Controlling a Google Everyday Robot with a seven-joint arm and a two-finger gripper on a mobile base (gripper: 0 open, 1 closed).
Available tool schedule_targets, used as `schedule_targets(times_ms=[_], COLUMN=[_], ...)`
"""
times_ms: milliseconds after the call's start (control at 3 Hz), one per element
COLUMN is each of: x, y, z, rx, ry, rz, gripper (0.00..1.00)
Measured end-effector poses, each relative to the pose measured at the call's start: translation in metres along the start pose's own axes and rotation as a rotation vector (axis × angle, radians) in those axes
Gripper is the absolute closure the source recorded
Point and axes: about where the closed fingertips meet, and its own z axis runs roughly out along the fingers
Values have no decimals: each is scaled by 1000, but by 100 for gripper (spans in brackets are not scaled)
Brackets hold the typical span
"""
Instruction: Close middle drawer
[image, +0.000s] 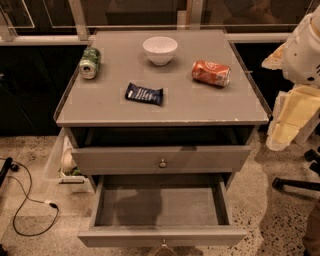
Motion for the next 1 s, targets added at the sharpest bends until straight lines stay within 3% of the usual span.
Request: schedule_targets(times_ms=[333, 667, 1000], x=[0, 13, 34], y=[0, 12, 45], z=[0, 12, 45], rx=[0, -31, -96], ry=[0, -14, -52], rz=[0, -14, -12], gripper=[0, 0, 0])
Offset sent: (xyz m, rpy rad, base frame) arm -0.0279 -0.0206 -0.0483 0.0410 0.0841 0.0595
